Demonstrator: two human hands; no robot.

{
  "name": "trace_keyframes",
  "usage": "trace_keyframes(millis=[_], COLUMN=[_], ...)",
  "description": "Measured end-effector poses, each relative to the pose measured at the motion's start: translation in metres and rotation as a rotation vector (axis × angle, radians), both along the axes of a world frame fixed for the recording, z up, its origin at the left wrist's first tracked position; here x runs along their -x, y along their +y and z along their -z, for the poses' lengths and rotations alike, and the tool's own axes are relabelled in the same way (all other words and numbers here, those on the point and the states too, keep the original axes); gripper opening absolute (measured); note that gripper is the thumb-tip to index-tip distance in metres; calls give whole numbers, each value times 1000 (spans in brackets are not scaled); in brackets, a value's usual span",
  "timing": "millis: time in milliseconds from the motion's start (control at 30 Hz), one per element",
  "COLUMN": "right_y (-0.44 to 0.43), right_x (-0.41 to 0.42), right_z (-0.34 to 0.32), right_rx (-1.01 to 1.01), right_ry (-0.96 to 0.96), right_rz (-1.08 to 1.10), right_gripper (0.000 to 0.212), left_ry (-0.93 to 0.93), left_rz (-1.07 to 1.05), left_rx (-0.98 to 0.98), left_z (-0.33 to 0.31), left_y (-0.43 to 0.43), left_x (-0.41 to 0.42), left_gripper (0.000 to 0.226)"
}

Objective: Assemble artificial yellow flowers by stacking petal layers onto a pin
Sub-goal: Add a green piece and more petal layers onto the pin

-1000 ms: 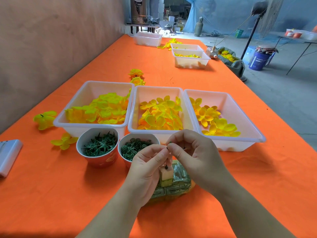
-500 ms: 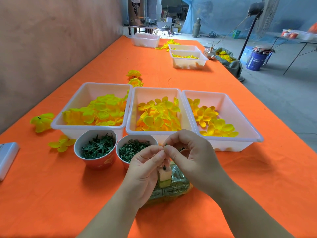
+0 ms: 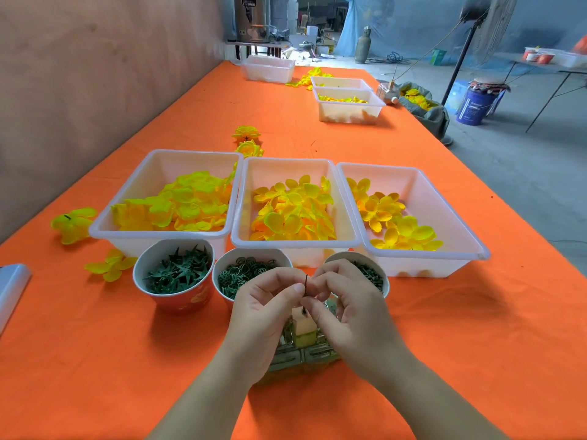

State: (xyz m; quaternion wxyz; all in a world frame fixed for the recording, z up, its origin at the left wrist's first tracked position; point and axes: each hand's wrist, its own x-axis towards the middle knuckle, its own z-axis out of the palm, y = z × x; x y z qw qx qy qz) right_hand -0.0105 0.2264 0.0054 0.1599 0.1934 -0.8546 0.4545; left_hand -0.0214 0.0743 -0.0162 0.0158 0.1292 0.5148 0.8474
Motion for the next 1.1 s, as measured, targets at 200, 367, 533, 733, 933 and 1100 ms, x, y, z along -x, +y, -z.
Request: trace_keyframes(millis=[200,367,533,733,933,1100], right_y=[0,20,81,170,176,171], right_x=[1,11,71,169,183,181], right_z=[2,-15,-25,-16,-4,-8], right_rx=[78,149,98,-411,-723,-539], right_ry=[-31,-353,-265,-418,-696,-694], right_rz=[-12,-180,255,734,653,612], right_gripper=[8,4,13,47,29,21], left_ry=[107,119,72,35,35,29], left_rz=[-64,-83,-35,27,24,26], left_rx=[181,234,267,272,287,273], left_z=[1,5,6,8,11,11], left_y=[-6,-5,-7,-10,-11,-11], left_x=[1,2,2,8,10,10], left_gripper=[12,19,14,22,25,25])
